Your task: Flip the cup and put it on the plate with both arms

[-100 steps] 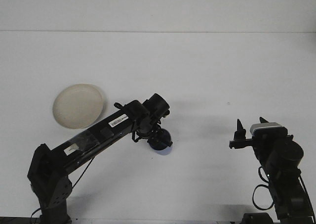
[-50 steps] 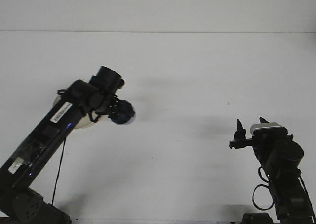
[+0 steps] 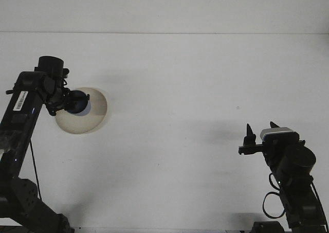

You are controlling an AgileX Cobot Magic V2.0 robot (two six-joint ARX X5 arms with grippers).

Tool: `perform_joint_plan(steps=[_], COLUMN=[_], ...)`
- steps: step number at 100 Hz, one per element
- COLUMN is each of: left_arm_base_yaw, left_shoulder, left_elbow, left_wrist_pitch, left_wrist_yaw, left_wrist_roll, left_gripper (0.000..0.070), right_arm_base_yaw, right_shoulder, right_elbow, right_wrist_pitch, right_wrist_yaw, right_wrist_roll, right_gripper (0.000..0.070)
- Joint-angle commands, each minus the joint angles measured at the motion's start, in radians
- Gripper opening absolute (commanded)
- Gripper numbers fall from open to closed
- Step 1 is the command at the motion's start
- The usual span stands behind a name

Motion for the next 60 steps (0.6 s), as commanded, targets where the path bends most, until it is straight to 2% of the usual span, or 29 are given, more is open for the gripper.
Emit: perform_joint_plan(steps=[1,60], left_arm_base_yaw=[0.012,0.048], left_shoulder=[0.041,0.187], left_elbow=[0.017,0.017], left_wrist_pitch=[0.007,0.054], left_wrist_yaw=[-0.002,-0.001], left_wrist_roll=[0.012,0.012], left_gripper=[0.001,0.0019], right_arm_base_yaw=[0.003,0.003], right_shoulder=[0.003,0.003], right_elbow=[0.003,0.003], right_wrist_pitch=[0.01,0.01], right_wrist_yaw=[0.0,0.0], right_wrist_roll=[-0.01,-0.01], right_gripper=[0.0491,0.0491])
